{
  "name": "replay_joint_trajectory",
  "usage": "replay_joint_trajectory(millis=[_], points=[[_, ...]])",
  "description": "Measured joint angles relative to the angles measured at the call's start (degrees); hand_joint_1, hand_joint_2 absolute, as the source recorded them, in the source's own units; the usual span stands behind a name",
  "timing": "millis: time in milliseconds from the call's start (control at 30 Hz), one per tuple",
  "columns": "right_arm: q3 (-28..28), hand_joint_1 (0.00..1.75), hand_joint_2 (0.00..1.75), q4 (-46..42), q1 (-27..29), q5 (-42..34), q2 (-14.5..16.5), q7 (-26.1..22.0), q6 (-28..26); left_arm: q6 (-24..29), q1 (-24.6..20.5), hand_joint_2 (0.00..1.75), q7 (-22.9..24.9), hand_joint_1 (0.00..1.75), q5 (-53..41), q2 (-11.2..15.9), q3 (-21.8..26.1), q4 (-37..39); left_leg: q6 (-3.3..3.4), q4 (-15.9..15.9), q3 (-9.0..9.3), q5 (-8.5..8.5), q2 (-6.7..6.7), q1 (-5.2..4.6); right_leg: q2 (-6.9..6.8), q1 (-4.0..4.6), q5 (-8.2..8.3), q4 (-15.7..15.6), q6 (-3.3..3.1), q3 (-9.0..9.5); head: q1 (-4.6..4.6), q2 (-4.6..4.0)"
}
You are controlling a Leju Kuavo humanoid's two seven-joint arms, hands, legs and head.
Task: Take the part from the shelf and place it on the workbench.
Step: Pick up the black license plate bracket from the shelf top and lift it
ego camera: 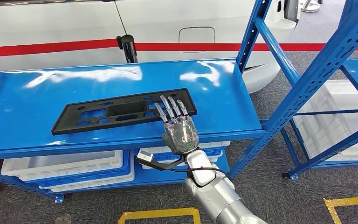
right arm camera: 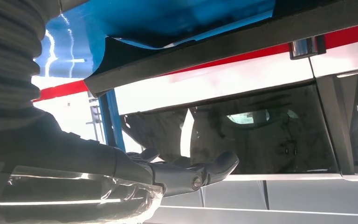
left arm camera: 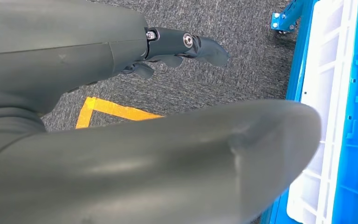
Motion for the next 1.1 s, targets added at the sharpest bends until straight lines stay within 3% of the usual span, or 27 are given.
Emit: replay_joint_trajectory(millis=[367,433,533,600,1100], points=[[0.0,0.00,1.75,0.0,0.0,0.0,0.0,0.1,0.0,0.0,0.0,0.00,0.0,0.00,0.0,0.0,0.0,0.0,0.00,0.0,0.00,0.00,0.00,0.00,0.00,0.00,0.00,0.0,0.00,0.00,0.00,0.00],[0.3,0.00,1.75,0.6,-0.7,0.1,0.0,3.1,0.2,0.0,0.0,0.00,0.4,0.00,-0.1,-0.1,0.0,0.0,0.00,0.0,-0.01,0.00,0.01,0.00,0.00,0.00,0.00,0.0,0.00,0.00,0.00,0.01],[1.8,0.00,1.75,5.9,-5.5,0.2,-0.4,11.8,0.1,0.5,-0.1,0.00,1.4,0.00,-0.5,-0.6,0.0,0.0,0.01,0.0,-0.01,0.02,0.08,-0.02,0.04,0.00,0.02,0.0,0.02,0.00,-0.01,0.01],[2.3,0.00,1.75,9.4,-8.7,0.2,-0.7,13.7,0.0,0.6,-0.1,0.00,1.5,0.00,-0.5,-1.1,0.0,0.0,0.03,0.0,0.02,0.04,0.11,-0.02,0.05,0.00,0.03,0.0,0.03,0.03,0.02,0.00],[2.7,0.00,1.75,15.6,-12.4,0.2,-1.1,13.8,-0.1,0.7,-0.1,0.00,1.3,0.00,0.0,-2.6,0.2,0.1,0.00,0.0,0.01,-0.01,0.11,-0.01,0.04,0.01,0.01,0.0,0.04,0.03,0.00,0.00]])
